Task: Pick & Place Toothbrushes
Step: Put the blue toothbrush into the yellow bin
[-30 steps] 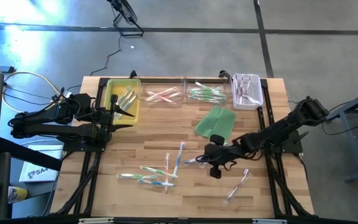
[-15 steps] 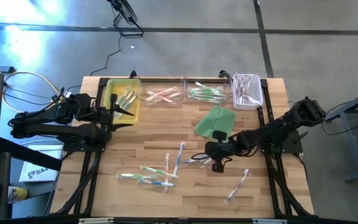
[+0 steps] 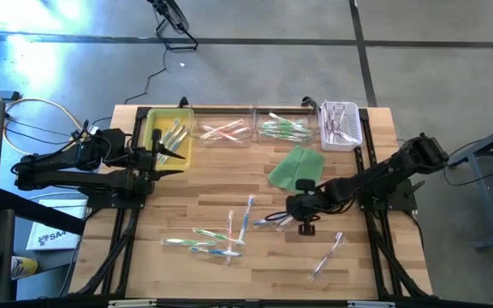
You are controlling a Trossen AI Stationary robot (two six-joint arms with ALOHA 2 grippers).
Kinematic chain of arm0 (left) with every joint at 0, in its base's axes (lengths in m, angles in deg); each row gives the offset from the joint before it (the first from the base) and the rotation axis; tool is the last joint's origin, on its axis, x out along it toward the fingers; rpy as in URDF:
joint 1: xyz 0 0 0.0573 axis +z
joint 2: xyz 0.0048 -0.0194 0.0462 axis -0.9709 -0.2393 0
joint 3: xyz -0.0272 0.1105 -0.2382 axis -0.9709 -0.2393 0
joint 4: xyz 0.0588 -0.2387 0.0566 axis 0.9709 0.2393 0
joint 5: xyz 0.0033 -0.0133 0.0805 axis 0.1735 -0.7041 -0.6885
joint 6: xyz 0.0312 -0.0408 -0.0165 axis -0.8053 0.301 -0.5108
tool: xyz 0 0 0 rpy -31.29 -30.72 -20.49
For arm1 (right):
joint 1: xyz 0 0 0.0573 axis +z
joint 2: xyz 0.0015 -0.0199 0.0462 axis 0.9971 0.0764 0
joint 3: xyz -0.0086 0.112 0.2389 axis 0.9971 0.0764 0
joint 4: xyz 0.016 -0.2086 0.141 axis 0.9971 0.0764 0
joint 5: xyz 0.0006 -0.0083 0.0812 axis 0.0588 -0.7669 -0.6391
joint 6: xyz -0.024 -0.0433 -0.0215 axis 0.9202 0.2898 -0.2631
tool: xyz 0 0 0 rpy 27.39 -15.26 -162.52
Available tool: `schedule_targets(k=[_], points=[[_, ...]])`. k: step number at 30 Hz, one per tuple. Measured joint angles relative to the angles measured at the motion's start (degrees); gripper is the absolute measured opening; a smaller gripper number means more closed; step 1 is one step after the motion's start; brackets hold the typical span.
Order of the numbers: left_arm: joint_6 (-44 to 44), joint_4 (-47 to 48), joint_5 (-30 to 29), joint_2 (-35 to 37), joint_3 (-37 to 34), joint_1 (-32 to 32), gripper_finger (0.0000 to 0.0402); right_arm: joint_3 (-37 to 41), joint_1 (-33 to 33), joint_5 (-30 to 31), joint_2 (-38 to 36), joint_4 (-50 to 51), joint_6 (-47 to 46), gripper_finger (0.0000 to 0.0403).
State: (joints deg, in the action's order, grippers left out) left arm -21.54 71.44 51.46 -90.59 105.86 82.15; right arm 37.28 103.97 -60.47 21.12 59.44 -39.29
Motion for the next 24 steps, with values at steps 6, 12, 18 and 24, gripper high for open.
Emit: schedule_targets(k=[6, 12, 18, 24], points=[[-1.8, 0.0, 0.0, 0.0, 0.0, 0.0, 0.0171, 0.0, -0.5, 0.9, 0.0, -0.1, 1.5, 0.0154], [-1.8, 0.0, 0.0, 0.0, 0.0, 0.0, 0.0171, 0.0, -0.5, 0.9, 0.0, -0.4, 1.4, 0.0158], [-1.8, 0.0, 0.0, 0.0, 0.0, 0.0, 0.0171, 0.0, -0.5, 1.0, 1.3, -1.8, 1.3, 0.0158], [-1.8, 0.1, 0.0, 0.0, 0.0, 0.0, 0.0171, 0.0, -0.5, 2.0, 4.2, -2.8, 1.5, 0.0158]])
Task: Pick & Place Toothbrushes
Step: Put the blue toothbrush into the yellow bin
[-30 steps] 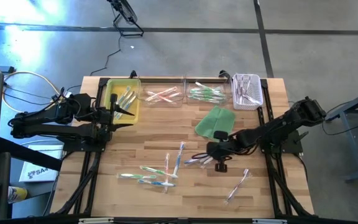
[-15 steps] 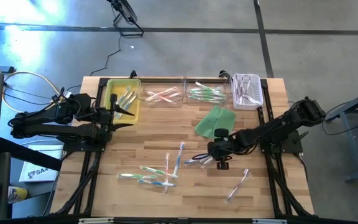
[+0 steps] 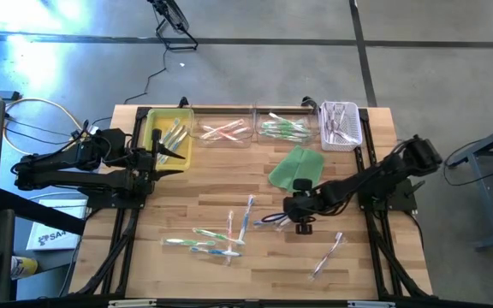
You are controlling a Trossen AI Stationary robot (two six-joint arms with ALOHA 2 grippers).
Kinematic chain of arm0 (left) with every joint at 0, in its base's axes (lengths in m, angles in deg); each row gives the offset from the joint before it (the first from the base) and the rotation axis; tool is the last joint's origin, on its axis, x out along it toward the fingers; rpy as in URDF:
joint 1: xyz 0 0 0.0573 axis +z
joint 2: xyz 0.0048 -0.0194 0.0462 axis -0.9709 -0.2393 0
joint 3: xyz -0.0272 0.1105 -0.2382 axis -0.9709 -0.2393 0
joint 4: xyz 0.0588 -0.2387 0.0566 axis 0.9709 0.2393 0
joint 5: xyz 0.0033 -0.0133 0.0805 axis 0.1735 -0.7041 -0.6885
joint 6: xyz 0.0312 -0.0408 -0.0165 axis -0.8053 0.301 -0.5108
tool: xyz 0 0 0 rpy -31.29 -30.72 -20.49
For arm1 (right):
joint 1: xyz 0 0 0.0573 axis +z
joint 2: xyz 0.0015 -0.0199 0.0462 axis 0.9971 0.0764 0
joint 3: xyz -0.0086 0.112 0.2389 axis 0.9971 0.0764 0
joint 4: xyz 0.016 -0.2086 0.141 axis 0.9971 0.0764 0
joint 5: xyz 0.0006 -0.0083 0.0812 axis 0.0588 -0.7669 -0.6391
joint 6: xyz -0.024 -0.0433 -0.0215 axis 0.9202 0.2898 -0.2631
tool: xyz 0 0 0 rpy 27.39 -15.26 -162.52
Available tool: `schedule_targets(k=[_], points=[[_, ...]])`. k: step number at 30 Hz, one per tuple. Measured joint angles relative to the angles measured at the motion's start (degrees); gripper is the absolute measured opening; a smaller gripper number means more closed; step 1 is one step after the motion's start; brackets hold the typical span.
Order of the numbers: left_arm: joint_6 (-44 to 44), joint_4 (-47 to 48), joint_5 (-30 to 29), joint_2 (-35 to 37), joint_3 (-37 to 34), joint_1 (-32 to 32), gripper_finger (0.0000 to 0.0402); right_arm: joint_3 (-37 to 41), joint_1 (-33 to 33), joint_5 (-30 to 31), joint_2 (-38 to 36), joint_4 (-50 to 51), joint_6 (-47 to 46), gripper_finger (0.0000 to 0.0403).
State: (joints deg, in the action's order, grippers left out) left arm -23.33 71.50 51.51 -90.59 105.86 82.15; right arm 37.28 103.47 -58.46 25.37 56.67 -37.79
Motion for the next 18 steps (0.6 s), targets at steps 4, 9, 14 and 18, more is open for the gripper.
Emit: schedule_targets(k=[4, 9, 14, 18], points=[[0.1, 0.1, 0.0, 0.0, 0.0, 0.0, 0.0171, 0.0, 0.0, 0.0, 0.3, 0.0, 0.0, 0.0158], [0.1, 0.1, 0.0, 0.0, 0.0, 0.0, 0.0171, 0.0, 0.0, -0.2, 0.3, -0.3, -1.3, 0.0158], [0.1, 0.2, 0.0, 0.0, 0.0, 0.0, 0.0171, 0.0, 0.0, -1.0, 0.3, -0.3, -1.4, 0.0158], [0.1, 0.5, 0.0, 0.0, 0.0, 0.0, 0.0171, 0.0, 0.0, -1.1, 0.3, -0.3, -1.6, 0.0158]])
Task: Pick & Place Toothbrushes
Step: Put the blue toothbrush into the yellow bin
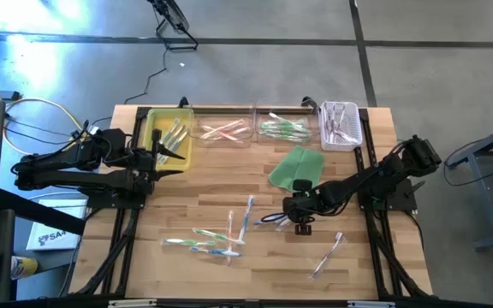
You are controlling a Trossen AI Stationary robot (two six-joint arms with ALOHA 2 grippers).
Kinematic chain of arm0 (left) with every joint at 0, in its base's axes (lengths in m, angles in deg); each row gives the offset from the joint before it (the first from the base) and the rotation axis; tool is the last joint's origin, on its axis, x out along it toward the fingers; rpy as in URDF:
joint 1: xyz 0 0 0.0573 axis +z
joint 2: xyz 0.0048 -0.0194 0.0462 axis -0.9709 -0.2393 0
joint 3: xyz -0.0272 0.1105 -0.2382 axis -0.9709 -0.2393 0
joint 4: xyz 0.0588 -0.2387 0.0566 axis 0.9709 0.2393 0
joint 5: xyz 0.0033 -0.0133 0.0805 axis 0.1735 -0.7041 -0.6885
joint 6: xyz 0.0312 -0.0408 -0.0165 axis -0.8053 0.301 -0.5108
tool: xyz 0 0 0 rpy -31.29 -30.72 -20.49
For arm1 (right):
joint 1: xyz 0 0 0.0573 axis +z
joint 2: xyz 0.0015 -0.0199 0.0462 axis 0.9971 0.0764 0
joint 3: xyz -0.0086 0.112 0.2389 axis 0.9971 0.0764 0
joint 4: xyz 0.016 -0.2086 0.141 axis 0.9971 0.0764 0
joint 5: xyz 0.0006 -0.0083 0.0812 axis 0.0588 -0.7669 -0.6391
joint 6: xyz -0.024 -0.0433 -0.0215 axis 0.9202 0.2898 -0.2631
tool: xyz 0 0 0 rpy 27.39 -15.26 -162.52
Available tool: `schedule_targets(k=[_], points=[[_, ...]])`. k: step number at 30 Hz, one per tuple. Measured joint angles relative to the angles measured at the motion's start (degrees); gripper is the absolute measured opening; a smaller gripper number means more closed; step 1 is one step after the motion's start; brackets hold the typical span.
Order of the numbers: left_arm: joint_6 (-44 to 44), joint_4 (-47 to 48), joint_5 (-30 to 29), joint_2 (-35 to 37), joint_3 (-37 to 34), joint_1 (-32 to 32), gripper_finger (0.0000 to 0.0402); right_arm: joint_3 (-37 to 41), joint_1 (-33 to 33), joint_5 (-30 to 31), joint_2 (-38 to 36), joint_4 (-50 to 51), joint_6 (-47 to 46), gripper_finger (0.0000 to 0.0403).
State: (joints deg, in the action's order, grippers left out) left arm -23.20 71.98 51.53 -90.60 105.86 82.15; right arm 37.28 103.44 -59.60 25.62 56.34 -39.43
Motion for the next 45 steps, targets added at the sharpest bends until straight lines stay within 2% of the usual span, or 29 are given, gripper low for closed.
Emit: schedule_targets(k=[28, 40, 45], points=[[0.0, 2.6, 0.2, 0.0, 0.0, 0.0, 0.0171, 0.0, -0.3, -1.8, 0.0, 0.0, -1.6, 0.0158], [0.0, 2.5, 0.0, 0.0, 0.0, 0.0, 0.0171, 0.0, -0.2, 0.1, 0.0, -0.4, -2.4, 0.0158], [0.0, 2.5, 0.0, 0.0, 0.0, 0.0, 0.0171, 2.4, -0.2, 0.0, 0.0, -5.2, -3.1, 0.0158]])
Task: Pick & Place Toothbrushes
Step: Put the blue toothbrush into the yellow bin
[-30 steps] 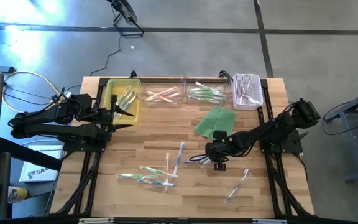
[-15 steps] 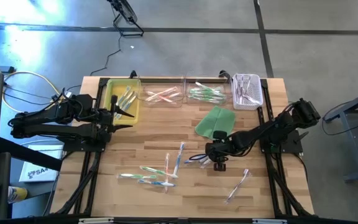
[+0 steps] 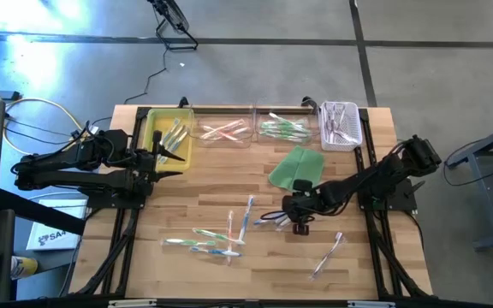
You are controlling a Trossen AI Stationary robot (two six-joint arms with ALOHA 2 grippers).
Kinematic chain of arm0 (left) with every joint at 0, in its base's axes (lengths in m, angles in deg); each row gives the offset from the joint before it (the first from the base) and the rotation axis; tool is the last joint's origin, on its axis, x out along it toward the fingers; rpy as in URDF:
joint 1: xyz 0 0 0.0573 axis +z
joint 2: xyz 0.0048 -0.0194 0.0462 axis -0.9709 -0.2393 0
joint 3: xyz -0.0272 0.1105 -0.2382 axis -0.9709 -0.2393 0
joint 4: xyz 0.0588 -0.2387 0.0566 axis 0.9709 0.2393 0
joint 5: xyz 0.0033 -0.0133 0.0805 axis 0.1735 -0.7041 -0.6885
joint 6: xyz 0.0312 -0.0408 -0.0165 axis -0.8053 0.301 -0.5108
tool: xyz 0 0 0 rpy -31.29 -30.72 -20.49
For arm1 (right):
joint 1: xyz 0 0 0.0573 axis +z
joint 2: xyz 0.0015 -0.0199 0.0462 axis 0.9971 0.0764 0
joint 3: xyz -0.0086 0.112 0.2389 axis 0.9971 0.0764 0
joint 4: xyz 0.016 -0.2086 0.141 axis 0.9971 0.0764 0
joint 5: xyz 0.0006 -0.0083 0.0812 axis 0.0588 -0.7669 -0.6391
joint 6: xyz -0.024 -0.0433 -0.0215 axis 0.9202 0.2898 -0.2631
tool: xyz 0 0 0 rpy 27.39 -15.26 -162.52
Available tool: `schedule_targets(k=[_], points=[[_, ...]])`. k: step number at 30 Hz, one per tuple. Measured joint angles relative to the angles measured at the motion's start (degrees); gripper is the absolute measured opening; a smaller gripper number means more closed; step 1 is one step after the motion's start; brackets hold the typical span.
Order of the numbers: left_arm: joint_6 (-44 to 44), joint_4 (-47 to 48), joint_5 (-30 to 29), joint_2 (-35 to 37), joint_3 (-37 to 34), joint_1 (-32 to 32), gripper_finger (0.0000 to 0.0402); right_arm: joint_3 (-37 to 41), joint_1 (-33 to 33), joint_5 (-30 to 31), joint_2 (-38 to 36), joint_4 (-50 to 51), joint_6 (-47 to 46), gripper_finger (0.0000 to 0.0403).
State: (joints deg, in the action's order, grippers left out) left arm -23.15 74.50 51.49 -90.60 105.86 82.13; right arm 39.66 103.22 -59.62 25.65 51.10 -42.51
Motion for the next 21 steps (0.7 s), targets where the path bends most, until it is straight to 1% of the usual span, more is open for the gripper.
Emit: schedule_targets(k=[3, 10, 14, 16, 21], points=[[0.0, 0.0, 0.0, 0.0, 0.0, 0.0, 0.0171, 1.4, 0.0, 0.0, 0.0, -0.9, 0.0, 0.0158], [0.0, 0.0, 0.0, 0.0, 0.0, 0.0, 0.0171, 1.5, 0.0, -0.8, 0.0, -0.6, 0.8, 0.0152], [0.0, 0.0, 0.0, 0.0, 0.0, 0.0, 0.0171, 1.5, 0.0, -1.9, 0.0, -0.4, 1.6, 0.0125], [0.0, 0.0, 0.0, 0.0, 0.0, 0.0, 0.0171, 1.5, 0.0, -2.9, 0.0, -0.3, 1.7, 0.0108], [0.0, 0.0, 0.0, 0.0, 0.0, 0.0, 0.0171, 1.5, 0.0, -3.1, 0.0, 0.1, 1.6, 0.0063]])
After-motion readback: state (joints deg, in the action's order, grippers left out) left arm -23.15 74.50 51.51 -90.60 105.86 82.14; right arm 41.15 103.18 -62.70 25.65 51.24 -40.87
